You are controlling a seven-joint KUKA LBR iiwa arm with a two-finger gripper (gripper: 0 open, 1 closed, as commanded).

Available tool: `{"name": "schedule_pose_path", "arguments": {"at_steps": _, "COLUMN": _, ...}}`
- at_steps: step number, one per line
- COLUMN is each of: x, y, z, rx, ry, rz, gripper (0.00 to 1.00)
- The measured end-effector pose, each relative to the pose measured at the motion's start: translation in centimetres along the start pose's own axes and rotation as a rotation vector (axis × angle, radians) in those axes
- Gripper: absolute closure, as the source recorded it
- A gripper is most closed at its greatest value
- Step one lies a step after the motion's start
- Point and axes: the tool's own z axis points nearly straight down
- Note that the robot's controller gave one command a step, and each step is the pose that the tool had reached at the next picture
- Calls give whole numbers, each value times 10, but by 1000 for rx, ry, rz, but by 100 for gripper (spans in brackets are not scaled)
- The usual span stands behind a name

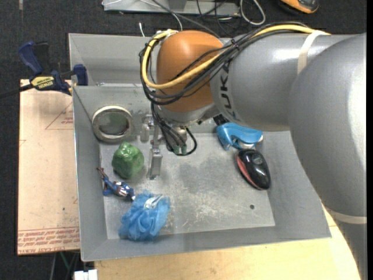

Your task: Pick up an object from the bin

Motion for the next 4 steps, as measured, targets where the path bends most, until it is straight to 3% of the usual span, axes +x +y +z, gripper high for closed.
{"name": "schedule_pose_path", "arguments": {"at_steps": 1, "x": -2, "y": -1, "z": -5, "rx": -1, "ry": -7, "rz": 4, "gripper": 0}}
{"name": "schedule_pose_path", "arguments": {"at_steps": 2, "x": -23, "y": 22, "z": 80, "rx": -4, "ry": -8, "rz": 288, "gripper": 0}}
{"name": "schedule_pose_path", "arguments": {"at_steps": 3, "x": -25, "y": 27, "z": 31, "rx": -3, "ry": -15, "rz": -20, "gripper": 0}}
{"name": "schedule_pose_path", "arguments": {"at_steps": 4, "x": -18, "y": 42, "z": 66, "rx": -3, "ry": -3, "rz": 562, "gripper": 0}}
